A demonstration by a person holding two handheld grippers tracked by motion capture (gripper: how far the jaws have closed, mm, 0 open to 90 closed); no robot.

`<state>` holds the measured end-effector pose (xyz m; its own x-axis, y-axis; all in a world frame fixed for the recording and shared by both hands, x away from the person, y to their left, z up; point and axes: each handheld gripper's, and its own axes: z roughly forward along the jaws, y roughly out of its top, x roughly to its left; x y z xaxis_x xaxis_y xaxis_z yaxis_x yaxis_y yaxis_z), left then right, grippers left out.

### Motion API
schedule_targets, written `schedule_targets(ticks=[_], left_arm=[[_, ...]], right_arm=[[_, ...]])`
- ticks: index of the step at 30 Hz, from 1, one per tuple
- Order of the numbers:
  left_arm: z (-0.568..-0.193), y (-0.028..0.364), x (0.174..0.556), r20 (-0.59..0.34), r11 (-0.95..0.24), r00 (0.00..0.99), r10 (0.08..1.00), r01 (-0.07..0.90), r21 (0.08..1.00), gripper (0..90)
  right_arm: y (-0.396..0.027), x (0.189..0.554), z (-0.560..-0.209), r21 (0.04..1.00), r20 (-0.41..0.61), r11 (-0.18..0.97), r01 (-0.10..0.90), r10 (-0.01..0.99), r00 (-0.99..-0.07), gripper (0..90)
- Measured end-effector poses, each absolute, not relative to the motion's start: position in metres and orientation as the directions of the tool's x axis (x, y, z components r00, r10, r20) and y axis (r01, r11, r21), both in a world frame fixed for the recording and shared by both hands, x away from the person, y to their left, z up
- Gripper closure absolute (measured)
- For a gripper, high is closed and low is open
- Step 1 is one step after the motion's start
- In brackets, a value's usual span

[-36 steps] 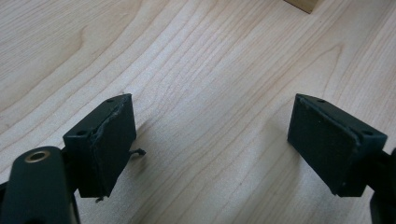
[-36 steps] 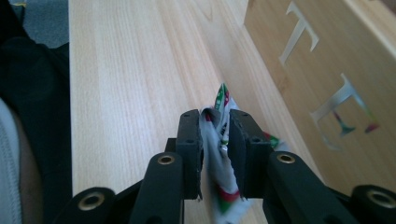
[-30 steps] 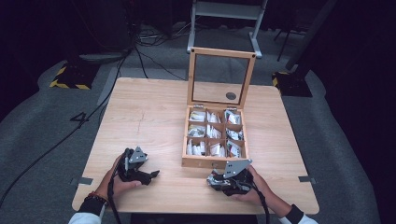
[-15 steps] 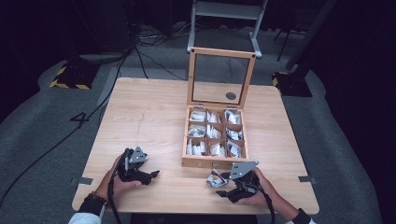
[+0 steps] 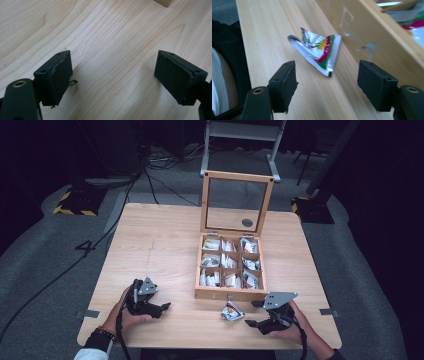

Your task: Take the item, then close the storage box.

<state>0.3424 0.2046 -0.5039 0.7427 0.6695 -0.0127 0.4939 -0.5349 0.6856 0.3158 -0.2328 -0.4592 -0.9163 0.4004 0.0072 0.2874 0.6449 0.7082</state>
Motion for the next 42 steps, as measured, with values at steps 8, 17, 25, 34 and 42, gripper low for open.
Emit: schedule_targets(ticks=[8, 17, 25, 34, 42], left_arm=[[-0.499, 0.201, 0.343, 0.034, -0.578, 0.756, 0.654, 0.470, 0.667, 16.1], [-0.496, 0.199, 0.348, -0.026, -0.573, 0.792, 0.610, 0.464, 0.675, 17.0], [-0.487, 0.202, 0.351, -0.042, -0.530, 0.780, 0.625, 0.464, 0.710, 18.1], [-0.468, 0.206, 0.367, -0.055, -0.486, 0.767, 0.639, 0.458, 0.744, 18.9], [-0.441, 0.194, 0.402, -0.045, -0.434, 0.747, 0.663, 0.433, 0.790, 18.8]], right_arm=[[-0.261, 0.320, -0.454, 0.726, -0.004, 0.614, 0.310, 0.454, -0.891, 32.8], [-0.287, 0.326, -0.445, 0.740, -0.032, 0.589, 0.324, 0.512, -0.858, 37.7], [-0.302, 0.347, -0.444, 0.764, -0.050, 0.534, 0.364, 0.611, -0.790, 37.1], [-0.322, 0.373, -0.435, 0.794, -0.024, 0.457, 0.402, 0.684, -0.729, 37.5], [-0.326, 0.403, -0.417, 0.811, -0.034, 0.423, 0.403, 0.722, -0.691, 36.6]])
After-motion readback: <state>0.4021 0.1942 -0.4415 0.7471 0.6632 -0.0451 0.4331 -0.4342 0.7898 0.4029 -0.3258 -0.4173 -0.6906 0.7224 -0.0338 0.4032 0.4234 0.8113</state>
